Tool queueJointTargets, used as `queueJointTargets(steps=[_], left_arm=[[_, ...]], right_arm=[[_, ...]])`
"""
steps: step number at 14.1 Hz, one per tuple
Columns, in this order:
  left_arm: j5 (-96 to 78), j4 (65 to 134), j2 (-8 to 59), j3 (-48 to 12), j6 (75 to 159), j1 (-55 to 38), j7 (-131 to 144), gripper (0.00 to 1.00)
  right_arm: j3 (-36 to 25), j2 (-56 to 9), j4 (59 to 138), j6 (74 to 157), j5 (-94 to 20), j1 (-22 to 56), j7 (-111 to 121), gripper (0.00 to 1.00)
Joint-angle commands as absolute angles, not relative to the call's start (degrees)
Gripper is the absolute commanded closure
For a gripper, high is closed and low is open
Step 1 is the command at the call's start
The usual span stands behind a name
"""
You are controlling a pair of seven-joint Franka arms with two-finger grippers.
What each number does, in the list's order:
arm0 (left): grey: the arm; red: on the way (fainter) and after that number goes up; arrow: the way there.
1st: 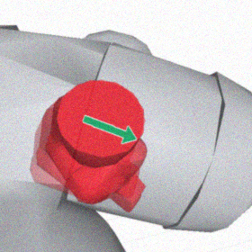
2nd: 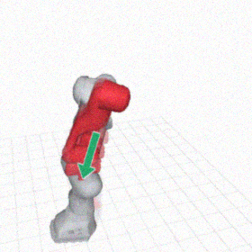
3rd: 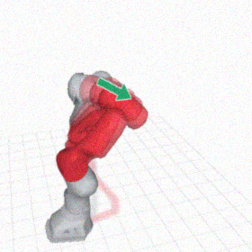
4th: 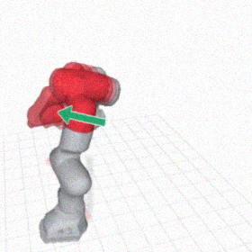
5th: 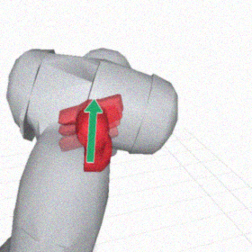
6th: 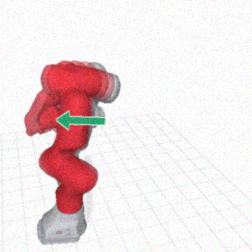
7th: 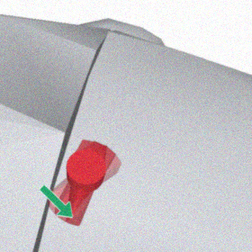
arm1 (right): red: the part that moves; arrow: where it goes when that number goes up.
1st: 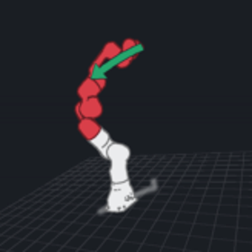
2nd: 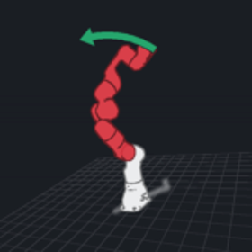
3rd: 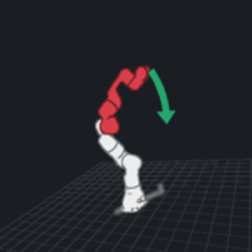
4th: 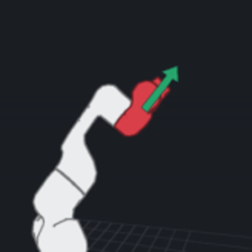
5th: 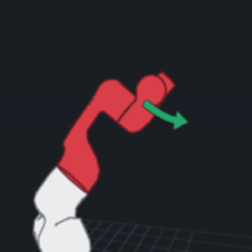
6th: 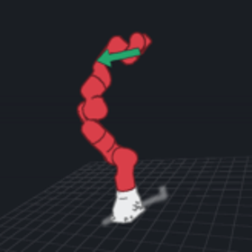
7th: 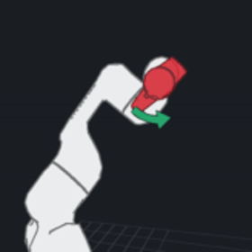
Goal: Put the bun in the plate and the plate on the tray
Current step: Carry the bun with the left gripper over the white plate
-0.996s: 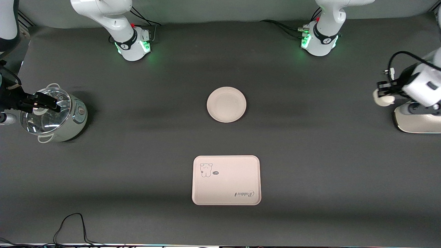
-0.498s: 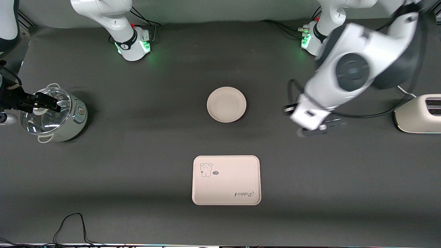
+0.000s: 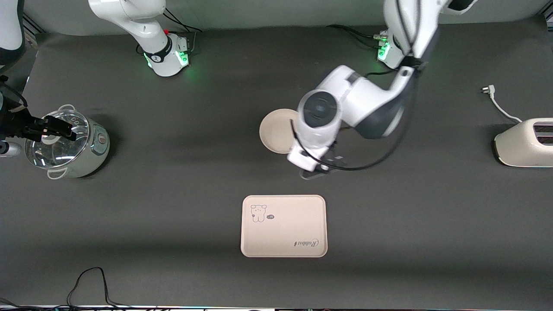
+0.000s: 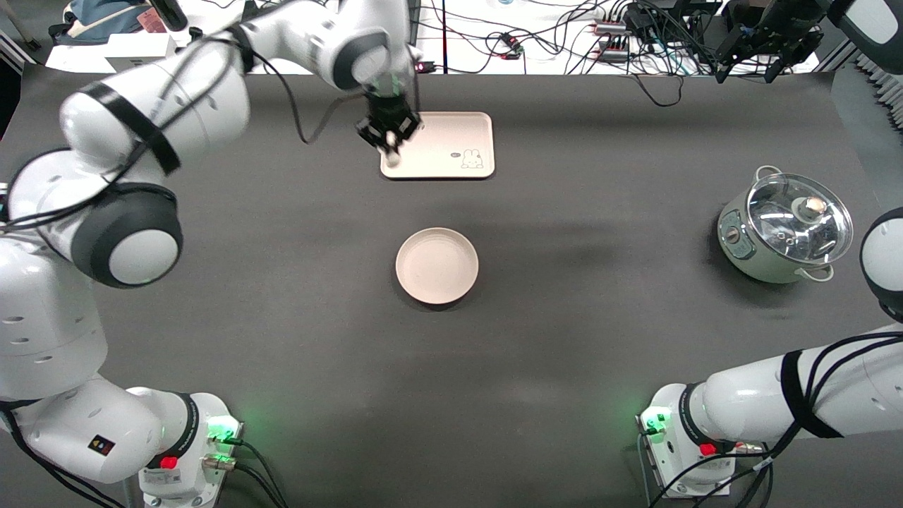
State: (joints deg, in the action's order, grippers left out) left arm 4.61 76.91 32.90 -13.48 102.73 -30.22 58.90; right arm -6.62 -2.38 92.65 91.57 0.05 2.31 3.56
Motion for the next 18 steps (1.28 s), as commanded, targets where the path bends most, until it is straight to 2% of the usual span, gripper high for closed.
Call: queueJointTargets(steps=[1,7,9,11,13,14,15,16,17,18], left_arm=[[6.42,84.00,31.64,-12.57,109.48,-36.72,66.59,0.82],[6.50,98.24,31.99,-12.57,124.25,-40.08,68.38,0.81],[6.42,100.89,32.43,-12.57,128.56,-40.86,70.56,0.72],[6.50,101.86,32.87,-12.57,130.25,-41.66,73.03,0.67],[6.42,101.95,32.96,-12.57,130.34,-42.27,73.21,0.66],[6.42,101.95,33.13,-12.57,130.43,-42.54,73.39,0.62],[6.42,101.87,33.22,-12.57,130.43,-42.63,74.17,0.45],[6.42,101.87,33.22,-12.57,130.43,-42.63,74.44,0.19],[6.42,101.87,33.14,-12.57,130.26,-42.45,74.44,0.01],[6.42,101.78,33.05,-12.66,129.91,-42.36,74.44,0.00]], right_arm=[[-6.59,-1.67,93.16,91.76,1.23,2.46,4.22,0.00],[-6.59,-1.76,93.16,91.76,1.23,2.46,4.31,0.00],[-6.59,-1.76,93.16,91.76,1.32,2.46,4.31,0.00],[-6.59,-1.76,93.16,91.76,1.32,2.46,4.22,0.00],[-6.59,-1.76,93.16,91.76,1.32,2.46,4.22,0.00],[-6.59,-1.76,93.16,91.76,1.32,2.46,4.22,0.00],[-6.50,-1.76,93.16,91.76,1.32,2.46,4.22,0.00],[-6.59,-1.76,93.16,91.76,1.32,2.46,4.22,0.00],[-6.59,-1.76,93.16,91.76,1.32,2.46,4.22,0.00],[-6.59,-1.76,93.25,91.76,1.32,2.46,4.22,0.00]])
